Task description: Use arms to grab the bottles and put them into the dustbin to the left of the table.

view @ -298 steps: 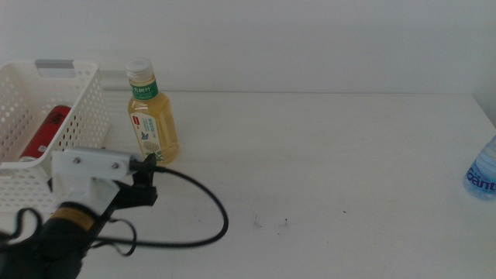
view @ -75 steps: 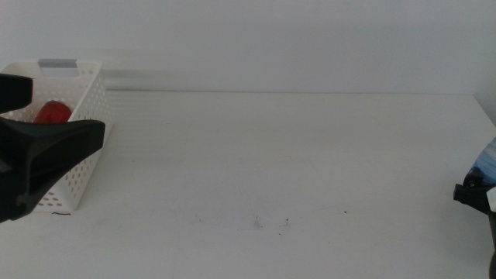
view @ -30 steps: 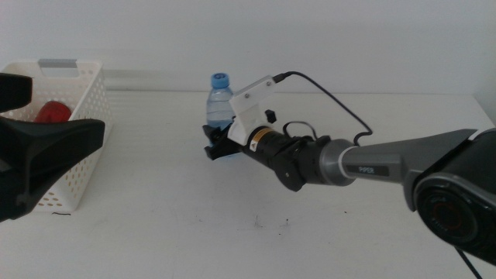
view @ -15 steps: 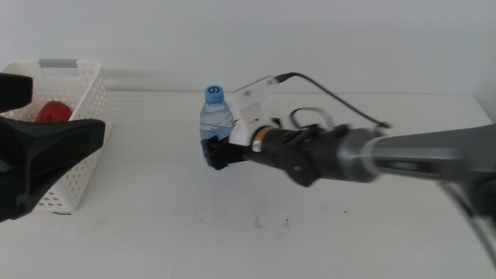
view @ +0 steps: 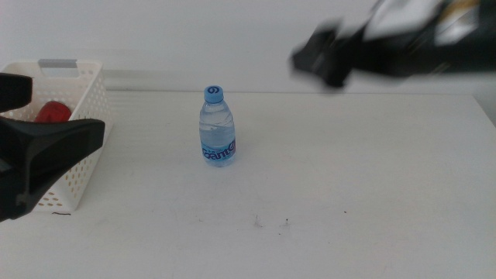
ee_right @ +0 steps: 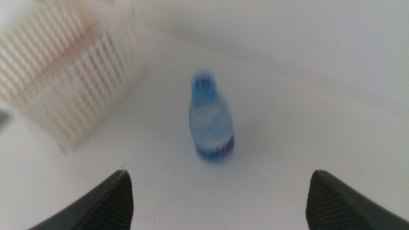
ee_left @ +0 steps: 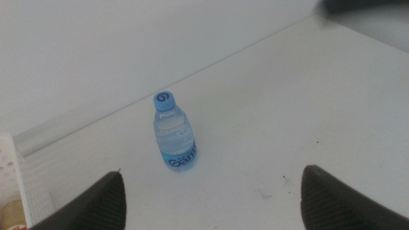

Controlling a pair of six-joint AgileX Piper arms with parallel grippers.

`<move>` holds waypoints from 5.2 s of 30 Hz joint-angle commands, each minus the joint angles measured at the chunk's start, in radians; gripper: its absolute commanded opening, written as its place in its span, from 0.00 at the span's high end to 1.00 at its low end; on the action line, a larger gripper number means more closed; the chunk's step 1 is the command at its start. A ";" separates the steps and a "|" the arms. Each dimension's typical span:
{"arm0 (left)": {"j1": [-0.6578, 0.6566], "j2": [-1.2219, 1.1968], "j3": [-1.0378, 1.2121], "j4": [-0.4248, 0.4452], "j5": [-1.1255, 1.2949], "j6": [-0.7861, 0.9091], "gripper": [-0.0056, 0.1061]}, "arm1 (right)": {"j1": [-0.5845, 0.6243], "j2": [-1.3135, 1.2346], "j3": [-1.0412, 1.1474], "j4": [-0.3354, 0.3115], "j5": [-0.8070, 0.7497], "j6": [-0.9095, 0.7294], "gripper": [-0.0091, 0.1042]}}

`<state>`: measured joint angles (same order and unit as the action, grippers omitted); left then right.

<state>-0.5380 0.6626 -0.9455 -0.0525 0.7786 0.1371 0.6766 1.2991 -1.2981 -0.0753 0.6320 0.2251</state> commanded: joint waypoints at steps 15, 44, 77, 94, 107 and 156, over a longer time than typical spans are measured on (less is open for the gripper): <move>-0.003 -0.002 0.004 0.001 -0.013 -0.007 0.11 | 0.002 -0.095 -0.088 -0.022 0.106 0.052 0.14; 0.015 0.697 0.708 0.028 -1.668 -0.119 0.11 | 0.002 -0.095 -0.088 -0.018 0.104 0.052 0.14; 0.112 1.527 -0.045 0.033 -1.678 -0.155 0.14 | 0.002 -0.095 -0.088 -0.019 0.104 0.052 0.14; 0.155 0.737 -0.028 0.112 -0.416 -0.267 0.97 | 0.002 -0.095 -0.088 -0.019 0.103 0.052 0.14; 0.810 1.149 -0.878 -0.210 0.442 0.285 0.97 | 0.002 -0.095 -0.088 -0.023 0.103 0.052 0.14; 0.447 0.010 0.172 -0.464 -0.422 0.438 0.11 | 0.002 -0.095 -0.088 -0.023 0.103 0.052 0.14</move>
<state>-0.0830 0.7130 -0.8098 -0.4893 0.4040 0.5591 0.6766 1.2078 -1.3824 -0.0872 0.7404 0.2789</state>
